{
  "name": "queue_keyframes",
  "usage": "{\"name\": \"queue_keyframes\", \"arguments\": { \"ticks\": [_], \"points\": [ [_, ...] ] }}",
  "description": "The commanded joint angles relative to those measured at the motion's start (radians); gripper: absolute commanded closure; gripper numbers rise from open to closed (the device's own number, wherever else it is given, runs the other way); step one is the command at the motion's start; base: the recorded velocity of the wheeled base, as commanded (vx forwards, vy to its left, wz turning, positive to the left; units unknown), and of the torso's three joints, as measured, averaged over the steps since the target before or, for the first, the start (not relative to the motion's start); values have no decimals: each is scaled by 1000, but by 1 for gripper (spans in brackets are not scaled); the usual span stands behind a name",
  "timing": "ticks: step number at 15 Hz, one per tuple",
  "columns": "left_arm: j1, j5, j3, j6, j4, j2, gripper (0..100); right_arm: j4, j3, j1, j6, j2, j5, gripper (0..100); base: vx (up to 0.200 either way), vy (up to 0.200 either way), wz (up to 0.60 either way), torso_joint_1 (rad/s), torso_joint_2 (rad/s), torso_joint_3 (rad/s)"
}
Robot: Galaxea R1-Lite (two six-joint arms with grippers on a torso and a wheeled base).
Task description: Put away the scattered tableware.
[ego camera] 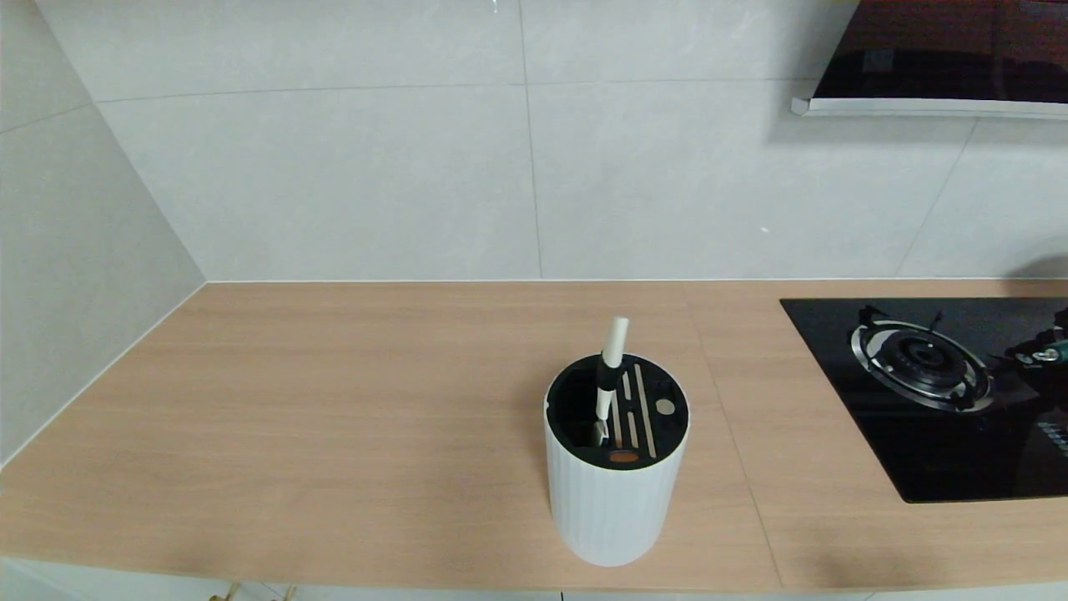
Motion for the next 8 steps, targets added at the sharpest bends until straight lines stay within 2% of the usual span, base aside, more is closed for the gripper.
{"name": "queue_keyframes", "arguments": {
  "ticks": [1,3,5,8],
  "points": [
    [-3,0,0,10,3,-4,0,4,0,0,20,3,2,0,0,0,0,0,0,0],
    [-3,3,0,2,3,-4,0,4,0,0,21,3,2,0,0,0,0,0,0,0],
    [-2,5,0,-26,0,-4,0,4,0,0,23,1,2,0,0,0,0,0,0,0],
    [-2,5,0,-29,0,-4,0,4,0,0,26,1,-1,0,0,0,0,0,0,0]
  ]
}}
